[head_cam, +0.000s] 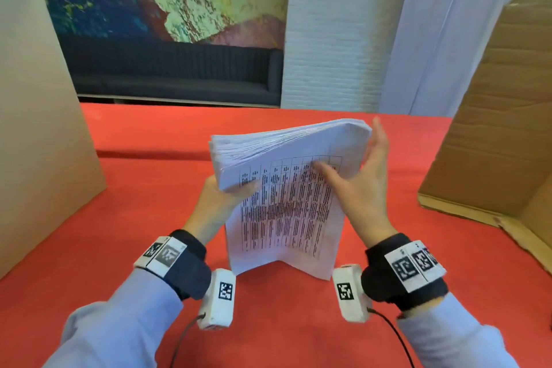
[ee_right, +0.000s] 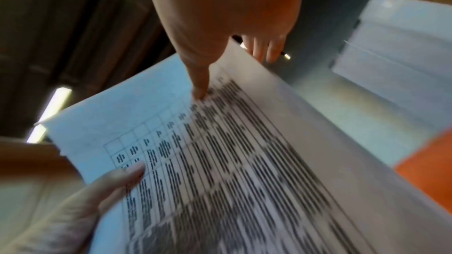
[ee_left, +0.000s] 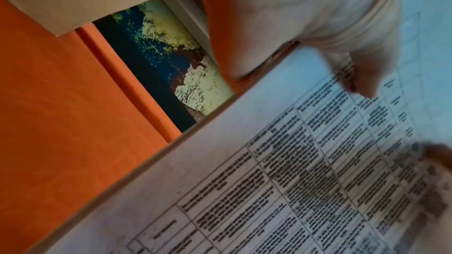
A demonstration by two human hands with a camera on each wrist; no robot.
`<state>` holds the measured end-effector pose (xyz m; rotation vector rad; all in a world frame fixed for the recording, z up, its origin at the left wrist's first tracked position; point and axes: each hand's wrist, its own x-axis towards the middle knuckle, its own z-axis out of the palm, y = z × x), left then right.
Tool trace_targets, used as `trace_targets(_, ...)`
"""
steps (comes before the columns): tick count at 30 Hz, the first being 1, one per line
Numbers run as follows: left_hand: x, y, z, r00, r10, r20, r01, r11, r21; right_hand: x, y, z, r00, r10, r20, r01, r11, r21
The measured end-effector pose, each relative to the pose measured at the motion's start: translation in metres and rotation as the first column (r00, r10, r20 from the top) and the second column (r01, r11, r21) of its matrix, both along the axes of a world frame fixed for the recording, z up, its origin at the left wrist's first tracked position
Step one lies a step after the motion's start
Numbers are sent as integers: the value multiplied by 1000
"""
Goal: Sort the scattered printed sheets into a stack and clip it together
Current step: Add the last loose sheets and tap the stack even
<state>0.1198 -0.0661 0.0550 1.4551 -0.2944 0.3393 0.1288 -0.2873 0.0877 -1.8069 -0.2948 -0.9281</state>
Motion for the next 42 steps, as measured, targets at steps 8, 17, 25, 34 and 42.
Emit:
trace_targets(8, 6, -2, -1, 999, 19, -30, -20, 1000, -18, -13, 27, 38, 968, -29, 250, 215, 608, -764)
trace_targets(17, 1, -4, 4, 995, 96, -7, -96, 995, 7, -22, 38, 41, 968, 36, 249, 205, 462, -863)
trace_targets(25, 0, -8, 16, 972, 234, 18, -231, 968, -95, 6, 9, 35, 946, -211, 245, 319, 721, -615)
trace_targets(34, 9, 17, 12, 865, 400, -302, -501, 677, -539, 3, -30, -88, 672, 333, -662, -149, 936, 320)
trace_targets(42, -7, 31, -36, 853, 57, -519, -385, 739, -552, -12, -30, -90, 505, 761, -407, -275, 589, 760)
